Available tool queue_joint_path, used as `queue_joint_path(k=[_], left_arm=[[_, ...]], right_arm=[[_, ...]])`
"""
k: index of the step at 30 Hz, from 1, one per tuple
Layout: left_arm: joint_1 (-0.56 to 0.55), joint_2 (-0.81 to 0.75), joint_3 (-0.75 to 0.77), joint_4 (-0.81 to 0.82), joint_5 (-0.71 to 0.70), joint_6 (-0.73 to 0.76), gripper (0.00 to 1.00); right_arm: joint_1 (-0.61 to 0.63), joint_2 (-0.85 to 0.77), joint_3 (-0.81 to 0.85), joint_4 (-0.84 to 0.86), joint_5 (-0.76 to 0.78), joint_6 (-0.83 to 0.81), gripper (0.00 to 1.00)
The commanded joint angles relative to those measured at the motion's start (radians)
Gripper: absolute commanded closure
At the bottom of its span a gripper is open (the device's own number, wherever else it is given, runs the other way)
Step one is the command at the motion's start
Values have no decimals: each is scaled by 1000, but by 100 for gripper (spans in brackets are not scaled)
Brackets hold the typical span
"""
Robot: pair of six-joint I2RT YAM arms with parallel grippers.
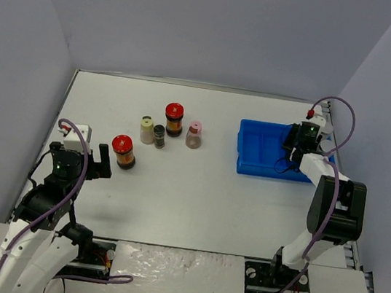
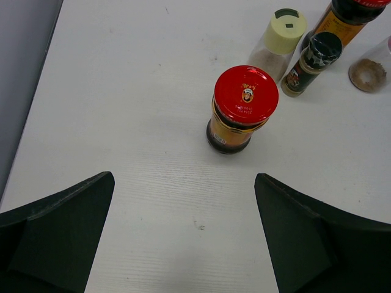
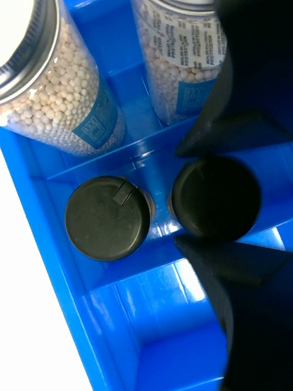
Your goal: Organize the condiment bottles
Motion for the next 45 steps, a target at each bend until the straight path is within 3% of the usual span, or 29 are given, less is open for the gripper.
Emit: queue_joint_path(k=[1,4,13,17,23,32,45], left_arm=[[6,24,18,80,14,20,3],[6,26,20,80,15,20,3],[6,38,19,81,35,19,3],[6,53,21,84,41,19,3],[6,63,21,86,47,19,3],[6,56,24,75,20,14,3],[6,38,24,69,1,10,3]], right_arm=[[-6,-21,16,61,14,-5,39],[-4,-36,19,49,16,-5,30],[73,-196,96,-119,50,25,22],[195,-277,170,-202,50,-14,19],[365,-318,269,-259,-98,-64,15],[693,-109,440,-243,-196,-168,15],[858,287,692,-164,-288,-210,15]])
